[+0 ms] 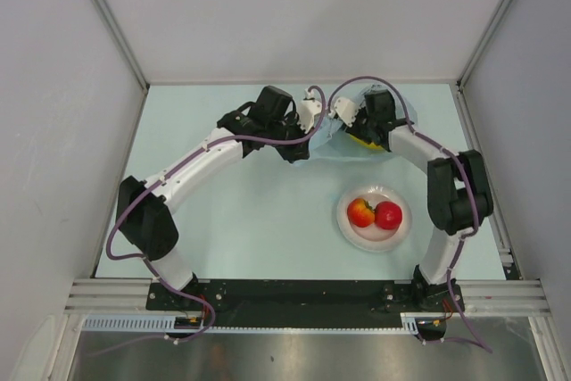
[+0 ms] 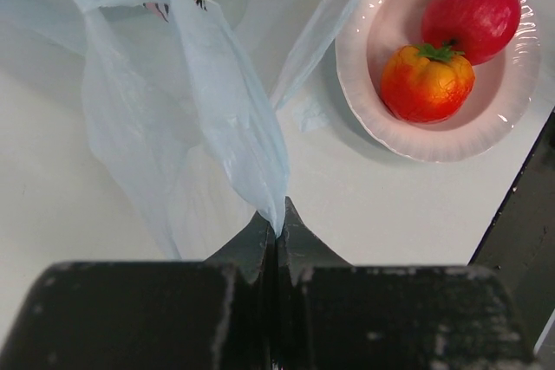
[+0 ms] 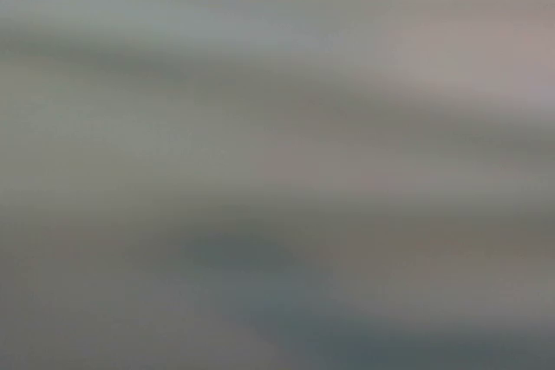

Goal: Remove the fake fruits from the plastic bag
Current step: Take out the fake fruit from the plastic bag, then place the fake fruit on the plate, then adjust the plastic bag at the center of the board.

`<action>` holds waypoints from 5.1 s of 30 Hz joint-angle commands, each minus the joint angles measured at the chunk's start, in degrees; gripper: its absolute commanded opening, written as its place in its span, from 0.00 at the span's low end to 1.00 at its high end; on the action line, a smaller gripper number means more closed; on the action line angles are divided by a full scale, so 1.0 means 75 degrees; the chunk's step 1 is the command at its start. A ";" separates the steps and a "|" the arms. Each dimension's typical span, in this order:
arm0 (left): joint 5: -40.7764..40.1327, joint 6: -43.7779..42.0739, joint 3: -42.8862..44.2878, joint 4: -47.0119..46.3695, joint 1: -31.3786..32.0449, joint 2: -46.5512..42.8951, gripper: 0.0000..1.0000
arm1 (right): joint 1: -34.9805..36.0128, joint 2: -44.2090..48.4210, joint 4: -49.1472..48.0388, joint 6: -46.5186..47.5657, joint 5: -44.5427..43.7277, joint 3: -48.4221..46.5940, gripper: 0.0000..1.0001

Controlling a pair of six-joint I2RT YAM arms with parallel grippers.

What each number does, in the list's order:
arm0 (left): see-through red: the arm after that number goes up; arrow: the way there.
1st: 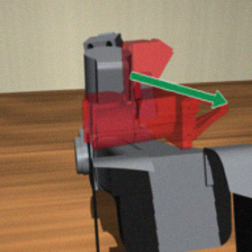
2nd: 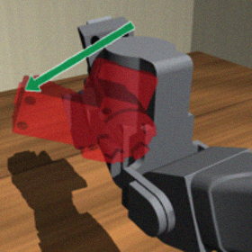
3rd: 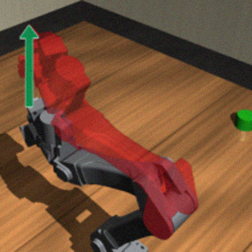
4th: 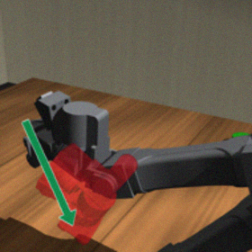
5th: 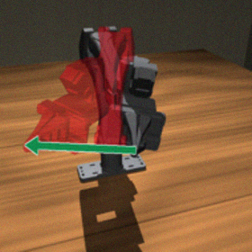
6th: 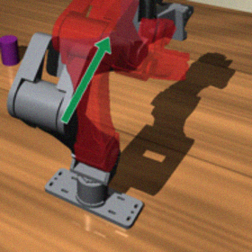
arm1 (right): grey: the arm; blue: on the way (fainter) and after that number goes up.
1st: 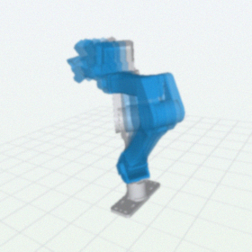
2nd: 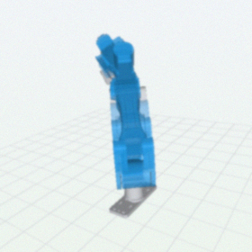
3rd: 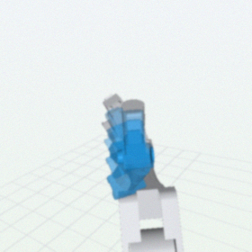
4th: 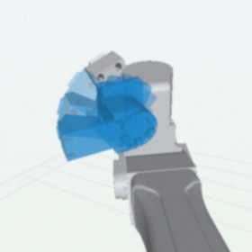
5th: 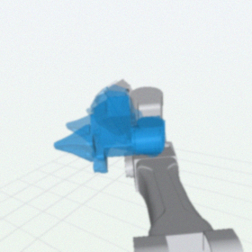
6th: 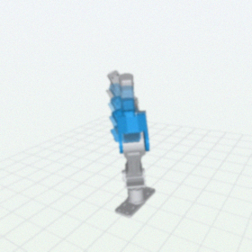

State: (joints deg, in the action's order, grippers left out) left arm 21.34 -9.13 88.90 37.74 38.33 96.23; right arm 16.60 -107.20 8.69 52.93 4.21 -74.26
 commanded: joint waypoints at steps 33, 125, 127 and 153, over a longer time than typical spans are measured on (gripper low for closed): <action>-0.0900 0.0713 0.0650 -0.0520 -0.0071 0.0436 0.01 | 0.2122 0.5128 0.7664 -0.3004 0.2701 -0.0870 0.00; -0.0444 0.0806 0.0427 -0.0625 -0.0095 0.0552 0.00 | 0.3658 1.0965 0.5301 0.1967 -0.0032 0.4629 0.92; -0.0409 0.0818 0.0451 -0.0625 -0.0071 0.0599 0.00 | 0.3658 1.0836 0.4659 0.1722 -0.0162 0.4430 0.91; -0.2482 0.1170 0.0311 -0.0566 -0.0071 0.0026 0.00 | 0.2377 0.4015 -0.0057 -0.5241 0.0364 0.2834 0.44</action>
State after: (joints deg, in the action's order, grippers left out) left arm 5.98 -1.41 91.31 34.87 38.00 100.60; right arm 28.95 -77.30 10.52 17.52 1.76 -54.30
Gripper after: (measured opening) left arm 0.006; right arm 0.434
